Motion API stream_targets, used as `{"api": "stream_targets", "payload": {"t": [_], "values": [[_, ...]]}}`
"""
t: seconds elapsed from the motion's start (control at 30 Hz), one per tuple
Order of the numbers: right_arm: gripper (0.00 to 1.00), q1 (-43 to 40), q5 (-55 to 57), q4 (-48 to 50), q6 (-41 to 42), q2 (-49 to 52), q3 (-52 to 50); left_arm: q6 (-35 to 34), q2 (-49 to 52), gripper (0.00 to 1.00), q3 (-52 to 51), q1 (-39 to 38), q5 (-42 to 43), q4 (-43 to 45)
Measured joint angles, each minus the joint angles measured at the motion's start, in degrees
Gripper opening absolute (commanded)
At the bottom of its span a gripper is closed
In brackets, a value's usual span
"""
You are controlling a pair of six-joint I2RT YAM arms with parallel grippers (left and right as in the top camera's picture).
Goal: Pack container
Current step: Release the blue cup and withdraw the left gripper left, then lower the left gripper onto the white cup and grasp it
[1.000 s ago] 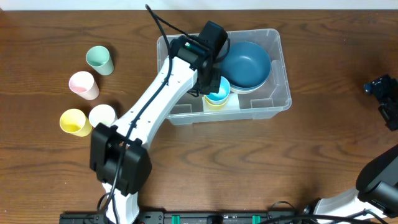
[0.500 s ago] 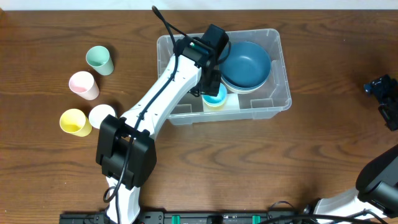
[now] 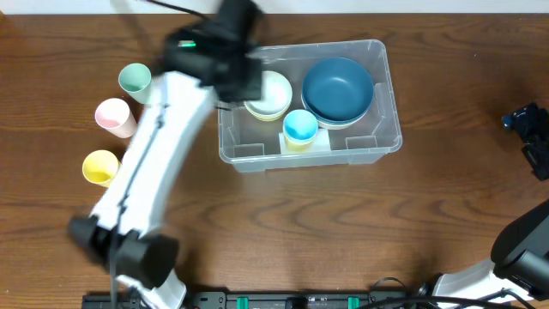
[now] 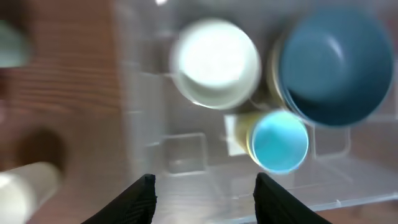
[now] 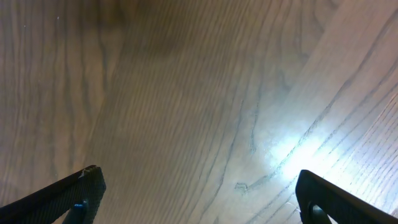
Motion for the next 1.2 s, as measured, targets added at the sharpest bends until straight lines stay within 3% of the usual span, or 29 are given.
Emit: {"api": "stream_targets", "payload": {"t": [0.2,0.37,0.77,0.9,1.2], "values": [[0.99,0.00,0.00,0.00,0.00,0.00,0.00,0.00,-2.32,0.52,0.50,12.17,-1.38,-7.93],[0.99,0.00,0.00,0.00,0.00,0.00,0.00,0.00,-0.46,0.52,-3.41,16.90,-1.55,-11.74],[0.99,0.00,0.02,-0.02,0.00,0.00,0.00,0.02,0.35,0.50,-26.40,21.99,-3.48,-0.87],[0.99,0.00,0.00,-0.02,0.00,0.00,0.00,0.15,0.39,0.46,-30.56,22.93,-3.80,2.73],[0.99,0.00,0.00,-0.02,0.00,0.00,0.00,1.09,0.39,0.46,-37.44,22.97,-4.17,10.40]]}}
